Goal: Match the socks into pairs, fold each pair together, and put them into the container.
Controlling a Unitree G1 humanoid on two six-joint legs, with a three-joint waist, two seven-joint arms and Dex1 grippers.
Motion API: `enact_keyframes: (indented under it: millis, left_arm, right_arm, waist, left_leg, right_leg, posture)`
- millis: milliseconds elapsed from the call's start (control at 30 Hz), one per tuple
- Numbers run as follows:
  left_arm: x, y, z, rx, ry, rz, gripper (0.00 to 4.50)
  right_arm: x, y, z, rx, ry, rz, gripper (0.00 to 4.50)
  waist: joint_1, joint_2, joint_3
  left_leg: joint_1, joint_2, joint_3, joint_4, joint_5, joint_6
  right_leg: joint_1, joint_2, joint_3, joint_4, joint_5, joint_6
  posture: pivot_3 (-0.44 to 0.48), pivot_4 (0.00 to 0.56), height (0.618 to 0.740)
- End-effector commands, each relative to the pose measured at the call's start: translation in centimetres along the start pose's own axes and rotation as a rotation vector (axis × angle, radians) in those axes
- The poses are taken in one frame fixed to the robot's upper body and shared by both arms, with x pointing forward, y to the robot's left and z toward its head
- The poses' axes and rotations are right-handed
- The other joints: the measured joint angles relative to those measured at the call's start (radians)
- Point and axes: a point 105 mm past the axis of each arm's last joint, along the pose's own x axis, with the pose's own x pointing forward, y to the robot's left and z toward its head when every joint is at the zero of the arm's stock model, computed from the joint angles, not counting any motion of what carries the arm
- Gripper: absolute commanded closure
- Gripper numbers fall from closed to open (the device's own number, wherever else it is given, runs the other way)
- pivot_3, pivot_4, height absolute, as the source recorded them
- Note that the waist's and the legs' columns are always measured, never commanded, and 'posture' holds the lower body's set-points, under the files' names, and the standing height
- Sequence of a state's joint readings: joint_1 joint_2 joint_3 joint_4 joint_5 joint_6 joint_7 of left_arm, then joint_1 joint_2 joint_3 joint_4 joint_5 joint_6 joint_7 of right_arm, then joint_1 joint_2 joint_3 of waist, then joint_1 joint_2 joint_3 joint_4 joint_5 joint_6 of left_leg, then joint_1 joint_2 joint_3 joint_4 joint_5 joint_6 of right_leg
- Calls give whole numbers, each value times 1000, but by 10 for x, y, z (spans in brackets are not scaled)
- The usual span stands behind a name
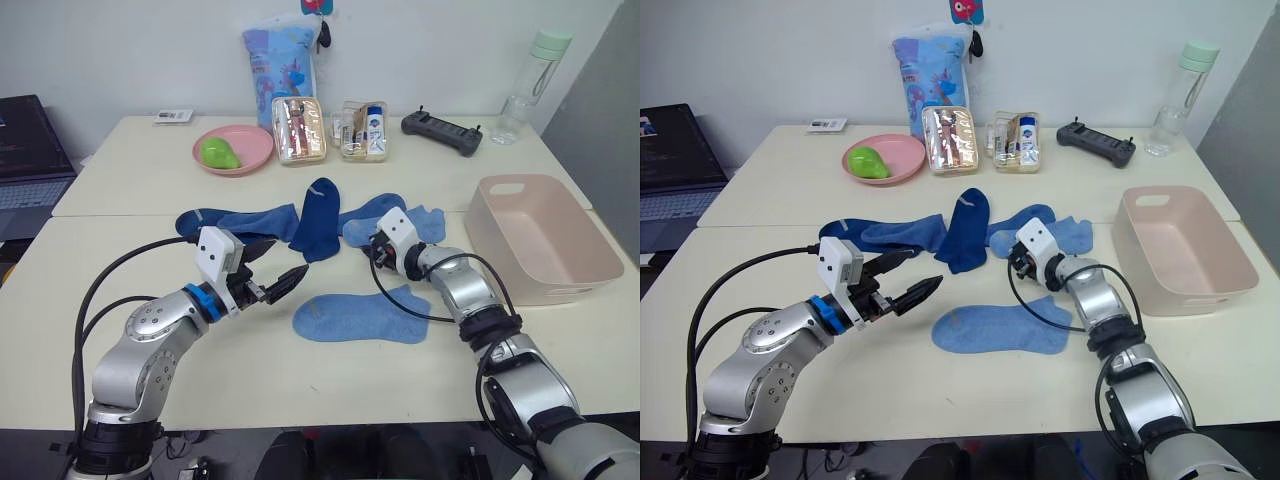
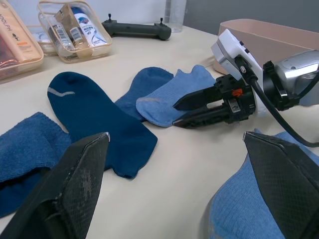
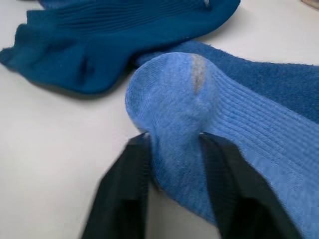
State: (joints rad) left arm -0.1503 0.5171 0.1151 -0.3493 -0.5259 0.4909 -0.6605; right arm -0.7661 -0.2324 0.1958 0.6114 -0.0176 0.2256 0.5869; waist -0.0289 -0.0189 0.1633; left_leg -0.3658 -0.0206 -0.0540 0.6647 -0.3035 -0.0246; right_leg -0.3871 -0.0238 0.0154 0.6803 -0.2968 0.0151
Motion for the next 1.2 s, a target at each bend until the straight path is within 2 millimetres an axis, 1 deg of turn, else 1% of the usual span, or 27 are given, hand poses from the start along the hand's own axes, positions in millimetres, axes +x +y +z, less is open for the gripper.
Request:
enact_keyframes:
  millis: [33,67,133,233,367,467,533,600,700,800,933,1033,1133,1167,1200]
  left_arm:
    - [1,-7,12,40,-48,-12,0]
    - [1,-7,12,39,-49,-11,0]
    - [-1,-8,11,35,-44,-13,0]
    - [-5,-10,6,29,-20,-25,0]
    - [-11,-10,2,5,0,-29,0]
    - [-19,-2,2,-84,8,-23,0]
    - [-21,2,5,-141,-1,-21,0]
    - [-21,2,6,-171,-9,-22,0]
    - [-17,4,5,-214,-22,-10,0]
    - [-12,5,-2,-239,-13,3,0]
    - [-7,1,-8,-257,-7,-3,0]
    - [0,-10,-16,-283,9,-32,0]
    - [5,-18,-22,-307,31,-56,604]
    - [6,-19,-22,-306,30,-58,870]
    - [6,-20,-23,-312,31,-61,1263]
  right_arm:
    - [-4,-9,16,-11,-64,-16,4285]
    - [-5,-10,16,-3,-68,-14,4453]
    - [-9,-13,22,-3,-89,-7,4453]
    - [-17,-8,28,-15,-111,55,4453]
    - [-30,16,37,-33,-134,201,4453]
    - [-44,36,49,-46,-157,307,4453]
    - [-49,42,53,-56,-159,331,4453]
    - [-52,47,54,-60,-157,343,4453]
    - [-58,66,55,-58,-156,401,4453]
    - [-64,82,50,-45,-142,440,4453]
    - [-67,91,45,-39,-129,449,4453]
    - [-68,95,45,-27,-132,447,4453]
    - [-68,97,47,-26,-132,451,4500]
    - [-68,98,47,-27,-131,453,4500]
    - [-69,98,47,-28,-131,456,4500]
  waist:
    - [0,0,0]
    - [0,0,0]
    - [0,0,0]
    - [0,0,0]
    - [0,0,0]
    - [0,0,0]
    - [0,0,0]
    - [0,0,0]
    - [2,0,0]
    - [2,0,0]
    - [2,0,0]
    - [2,0,0]
    - [2,0,0]
    - [2,0,0]
    - [2,0,0]
  left_leg:
    - [0,0,0,0,0,0]
    - [0,0,0,0,0,0]
    - [0,0,0,0,0,0]
    - [0,0,0,0,0,0]
    - [0,0,0,0,0,0]
    - [0,0,0,0,0,0]
    - [0,0,-1,0,0,0]
    - [0,0,-1,0,0,0]
    - [0,0,-1,0,0,0]
    - [0,0,-1,0,0,0]
    - [0,0,-1,0,0,0]
    - [0,0,-1,0,0,0]
    - [0,0,-1,0,0,0]
    - [0,0,-1,0,0,0]
    - [0,0,-1,0,0,0]
  right_leg:
    - [0,0,0,0,0,0]
    - [0,0,0,0,0,0]
    - [0,0,0,0,0,0]
    - [0,0,0,0,0,0]
    - [0,0,0,0,0,0]
    - [0,0,0,0,0,0]
    - [0,0,0,0,0,0]
    - [0,0,-1,0,0,0]
    - [0,0,-1,0,0,0]
    - [0,0,-1,-1,0,0]
    - [0,0,0,-1,0,0]
    - [0,0,-1,0,0,0]
    - [0,0,-1,0,0,0]
    - [0,0,0,0,0,0]
    - [0,0,0,0,0,0]
  posture:
    - [0,150,740]
    - [0,150,740]
    - [0,150,740]
    - [0,150,740]
    - [0,150,740]
    - [0,150,740]
    - [0,150,740]
    - [0,150,740]
    - [0,150,740]
    - [0,150,740]
    - [0,150,740]
    - [0,150,740]
    - [0,150,740]
    - [0,150,740]
    - [0,150,740]
